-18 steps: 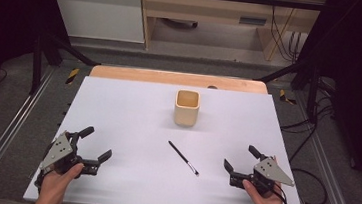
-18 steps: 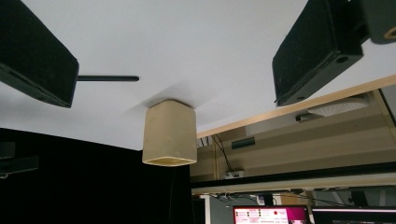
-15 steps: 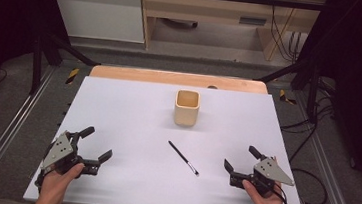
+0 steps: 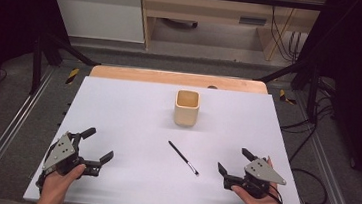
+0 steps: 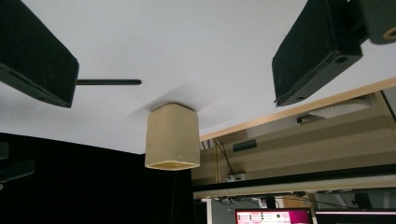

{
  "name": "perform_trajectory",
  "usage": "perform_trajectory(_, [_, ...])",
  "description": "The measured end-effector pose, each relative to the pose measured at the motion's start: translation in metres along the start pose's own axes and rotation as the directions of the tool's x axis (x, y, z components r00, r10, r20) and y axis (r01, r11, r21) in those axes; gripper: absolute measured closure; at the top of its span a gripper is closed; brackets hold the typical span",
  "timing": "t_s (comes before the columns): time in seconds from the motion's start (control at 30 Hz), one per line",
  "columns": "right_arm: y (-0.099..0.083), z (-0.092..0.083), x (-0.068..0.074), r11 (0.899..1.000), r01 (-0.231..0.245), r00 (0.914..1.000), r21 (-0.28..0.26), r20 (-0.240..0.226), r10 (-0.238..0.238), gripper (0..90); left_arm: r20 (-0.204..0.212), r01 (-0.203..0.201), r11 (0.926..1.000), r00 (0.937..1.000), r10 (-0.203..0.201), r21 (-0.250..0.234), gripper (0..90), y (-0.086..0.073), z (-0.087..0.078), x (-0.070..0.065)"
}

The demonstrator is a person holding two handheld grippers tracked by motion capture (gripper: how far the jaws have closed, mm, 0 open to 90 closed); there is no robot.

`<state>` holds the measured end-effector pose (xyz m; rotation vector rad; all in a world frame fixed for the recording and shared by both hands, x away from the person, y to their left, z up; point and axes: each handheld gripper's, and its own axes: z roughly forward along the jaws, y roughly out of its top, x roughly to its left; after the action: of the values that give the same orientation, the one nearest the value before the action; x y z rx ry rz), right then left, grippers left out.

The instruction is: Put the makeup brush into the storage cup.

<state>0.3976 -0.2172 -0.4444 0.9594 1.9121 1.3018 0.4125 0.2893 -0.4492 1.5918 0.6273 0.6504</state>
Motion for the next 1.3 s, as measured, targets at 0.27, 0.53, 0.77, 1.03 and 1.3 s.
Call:
perform_trajectory(0.27, [0.021,0.013,0.013,0.992,0.035,0.999,0.117,-0.031,-0.032,11.1,0.002,-0.003,1.0,1.0,0.003,-0.003,0.3,0.0,0.001,-0.001])
perform_trajectory(0.53, [0.038,0.022,0.012,0.979,0.019,0.9976,0.202,-0.069,-0.006,7.0,0.002,0.0,1.0,1.0,0.0,-0.003,0.3,0.001,0.0,-0.002])
perform_trajectory(0.77, [0.052,0.03,0.012,0.963,0.049,0.9957,0.266,-0.09,-0.025,6.0,-0.004,0.006,0.9999,1.0,-0.006,-0.008,0.3,0.001,0.0,-0.001])
perform_trajectory(1.03, [0.064,0.047,0.023,0.925,0.125,0.9874,0.36,-0.136,-0.081,8.3,0.005,-0.001,1.0,1.0,0.001,-0.004,0.3,0.002,0.001,-0.004])
perform_trajectory(1.3, [0.071,0.067,0.035,0.887,0.159,0.9787,0.434,-0.187,-0.084,7.2,0.002,-0.005,1.0,1.0,0.005,-0.008,0.3,0.003,-0.003,-0.003])
